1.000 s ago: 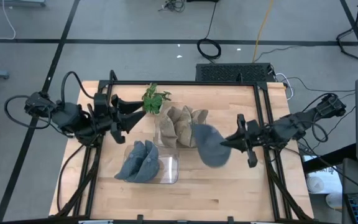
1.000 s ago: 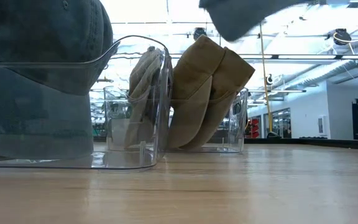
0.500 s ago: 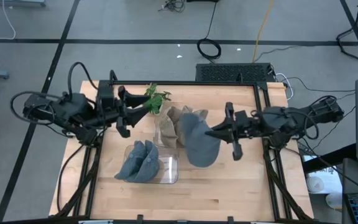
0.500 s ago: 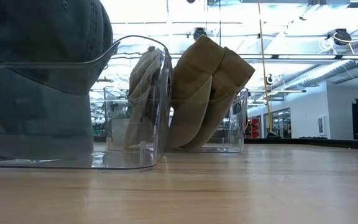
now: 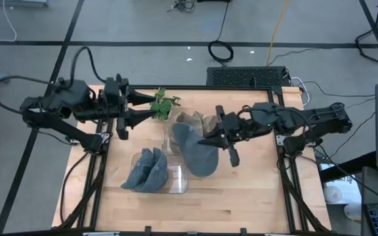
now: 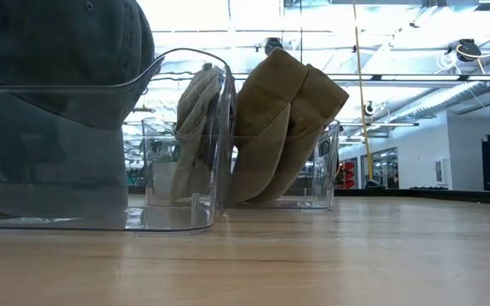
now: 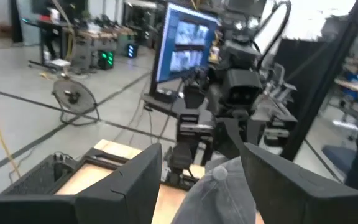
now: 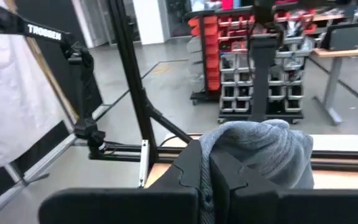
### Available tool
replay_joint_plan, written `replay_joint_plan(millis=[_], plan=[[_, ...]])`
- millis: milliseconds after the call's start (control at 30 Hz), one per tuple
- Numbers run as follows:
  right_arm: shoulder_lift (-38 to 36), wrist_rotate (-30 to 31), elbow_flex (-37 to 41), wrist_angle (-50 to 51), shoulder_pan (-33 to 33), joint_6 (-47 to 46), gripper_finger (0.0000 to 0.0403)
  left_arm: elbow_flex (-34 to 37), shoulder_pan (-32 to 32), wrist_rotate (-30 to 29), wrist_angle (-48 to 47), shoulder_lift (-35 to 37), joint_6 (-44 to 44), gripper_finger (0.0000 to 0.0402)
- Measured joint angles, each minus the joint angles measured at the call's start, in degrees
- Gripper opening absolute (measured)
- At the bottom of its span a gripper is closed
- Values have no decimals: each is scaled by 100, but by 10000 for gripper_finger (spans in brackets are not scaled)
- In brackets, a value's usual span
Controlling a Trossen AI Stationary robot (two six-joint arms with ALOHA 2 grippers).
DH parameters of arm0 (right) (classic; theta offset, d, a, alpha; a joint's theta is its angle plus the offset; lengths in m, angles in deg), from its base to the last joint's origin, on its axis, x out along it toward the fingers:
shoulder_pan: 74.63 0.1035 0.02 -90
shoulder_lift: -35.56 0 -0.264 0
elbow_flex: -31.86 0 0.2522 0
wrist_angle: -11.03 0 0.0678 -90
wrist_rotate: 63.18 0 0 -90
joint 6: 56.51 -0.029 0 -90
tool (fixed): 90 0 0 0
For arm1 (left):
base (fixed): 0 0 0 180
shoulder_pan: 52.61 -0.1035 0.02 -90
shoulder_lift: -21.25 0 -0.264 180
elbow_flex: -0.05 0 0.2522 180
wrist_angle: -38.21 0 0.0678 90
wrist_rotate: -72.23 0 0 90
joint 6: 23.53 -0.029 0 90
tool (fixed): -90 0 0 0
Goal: Pick & Place hat
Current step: Put the blue cap into the bottom transparent bin
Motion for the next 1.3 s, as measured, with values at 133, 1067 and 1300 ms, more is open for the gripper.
replay_joint_plan(millis=[133,1067,1300], plan=[[303,-476,-356,124,-148,0,0,-169,-80,388,-358,-137,-79,230],[1000,-1486,-1188,218,-386,41,0,-174,-376,2758,-418,-1131,-510,230],[1000,-1482,-1188,225,-386,52,0,-174,-377,2933,-393,-1128,-78,195]])
